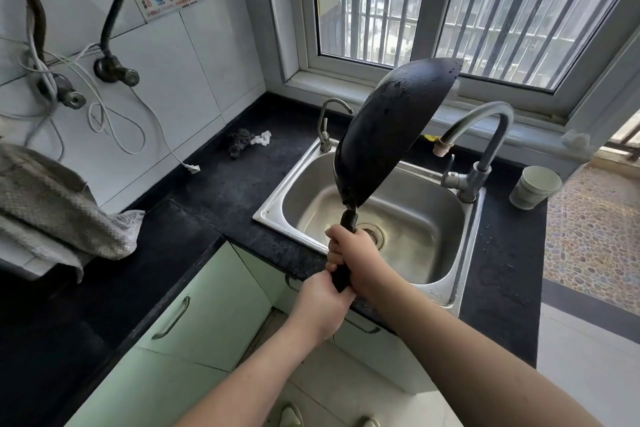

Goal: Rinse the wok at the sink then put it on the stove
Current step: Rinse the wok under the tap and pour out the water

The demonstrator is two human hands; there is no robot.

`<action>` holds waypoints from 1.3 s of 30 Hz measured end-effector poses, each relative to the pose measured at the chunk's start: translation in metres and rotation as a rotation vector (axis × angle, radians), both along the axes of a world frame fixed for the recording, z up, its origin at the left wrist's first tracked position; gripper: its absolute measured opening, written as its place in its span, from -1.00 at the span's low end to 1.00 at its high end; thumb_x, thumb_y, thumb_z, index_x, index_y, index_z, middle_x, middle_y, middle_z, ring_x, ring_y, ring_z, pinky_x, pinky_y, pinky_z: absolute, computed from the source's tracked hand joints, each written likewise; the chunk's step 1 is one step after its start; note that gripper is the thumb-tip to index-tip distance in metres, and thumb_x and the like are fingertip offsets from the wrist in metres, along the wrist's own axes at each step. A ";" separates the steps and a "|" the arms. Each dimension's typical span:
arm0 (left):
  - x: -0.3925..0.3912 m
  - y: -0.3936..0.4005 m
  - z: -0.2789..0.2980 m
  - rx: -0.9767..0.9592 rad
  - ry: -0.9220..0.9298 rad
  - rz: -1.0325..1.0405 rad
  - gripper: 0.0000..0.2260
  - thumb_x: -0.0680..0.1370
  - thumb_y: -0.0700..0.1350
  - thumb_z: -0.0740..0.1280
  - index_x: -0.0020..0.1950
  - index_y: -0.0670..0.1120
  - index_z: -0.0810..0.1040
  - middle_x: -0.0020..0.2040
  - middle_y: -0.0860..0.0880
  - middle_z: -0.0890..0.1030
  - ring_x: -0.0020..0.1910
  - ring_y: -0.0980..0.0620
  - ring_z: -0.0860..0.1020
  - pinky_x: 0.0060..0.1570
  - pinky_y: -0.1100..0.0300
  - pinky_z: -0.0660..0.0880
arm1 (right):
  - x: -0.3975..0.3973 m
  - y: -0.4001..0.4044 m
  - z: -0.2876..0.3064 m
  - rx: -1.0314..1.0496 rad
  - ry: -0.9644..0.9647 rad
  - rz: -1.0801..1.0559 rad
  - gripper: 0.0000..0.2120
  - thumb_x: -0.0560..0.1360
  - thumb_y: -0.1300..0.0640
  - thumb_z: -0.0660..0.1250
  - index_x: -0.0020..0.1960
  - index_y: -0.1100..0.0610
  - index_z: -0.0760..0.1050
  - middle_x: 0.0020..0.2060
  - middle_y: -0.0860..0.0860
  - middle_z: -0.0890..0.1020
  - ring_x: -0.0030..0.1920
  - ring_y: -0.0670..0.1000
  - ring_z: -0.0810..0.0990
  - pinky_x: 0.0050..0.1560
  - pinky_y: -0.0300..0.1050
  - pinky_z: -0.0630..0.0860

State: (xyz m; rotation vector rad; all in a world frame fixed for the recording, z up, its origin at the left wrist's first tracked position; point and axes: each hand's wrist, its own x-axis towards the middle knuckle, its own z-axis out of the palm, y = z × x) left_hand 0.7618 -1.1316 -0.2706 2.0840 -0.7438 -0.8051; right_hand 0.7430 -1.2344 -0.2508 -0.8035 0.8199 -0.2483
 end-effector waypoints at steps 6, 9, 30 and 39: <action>0.002 -0.005 0.016 -0.025 0.303 0.031 -0.78 0.34 0.01 0.30 -0.38 -0.05 0.32 -0.53 0.00 0.32 -0.54 0.01 0.25 -0.46 0.17 0.17 | 0.004 -0.003 0.013 -0.117 0.133 -0.032 -0.79 0.49 0.26 0.22 -0.29 0.15 0.26 -0.57 0.00 0.27 -0.58 -0.03 0.23 -0.49 -0.17 0.26; 0.002 -0.011 0.027 -0.028 0.424 0.039 -0.79 0.45 -0.15 0.26 -0.35 -0.09 0.30 -0.56 -0.01 0.30 -0.63 0.08 0.21 -0.56 0.30 0.15 | 0.007 -0.007 0.015 -0.114 0.168 -0.040 -0.76 0.51 0.25 0.23 -0.31 0.17 0.28 -0.59 0.02 0.29 -0.62 -0.02 0.26 -0.51 -0.18 0.27; -0.017 -0.018 0.036 -0.062 0.312 0.065 -0.79 0.38 -0.04 0.33 -0.37 -0.04 0.34 -0.53 -0.01 0.29 -0.57 0.03 0.20 -0.49 0.17 0.12 | -0.013 -0.014 0.031 -0.111 0.059 0.002 -0.79 0.50 0.26 0.21 -0.26 0.12 0.25 -0.57 -0.04 0.26 -0.58 -0.07 0.23 -0.51 -0.18 0.26; -0.018 -0.013 0.039 -0.052 -0.122 0.010 -0.69 0.49 -0.07 0.36 -0.39 -0.02 0.32 -0.58 0.10 0.35 -0.56 0.14 0.27 -0.52 0.29 0.16 | -0.020 -0.011 0.046 -0.133 -0.071 -0.008 -0.78 0.48 0.30 0.16 -0.27 0.10 0.20 -0.56 -0.04 0.24 -0.58 -0.07 0.20 -0.52 -0.19 0.25</action>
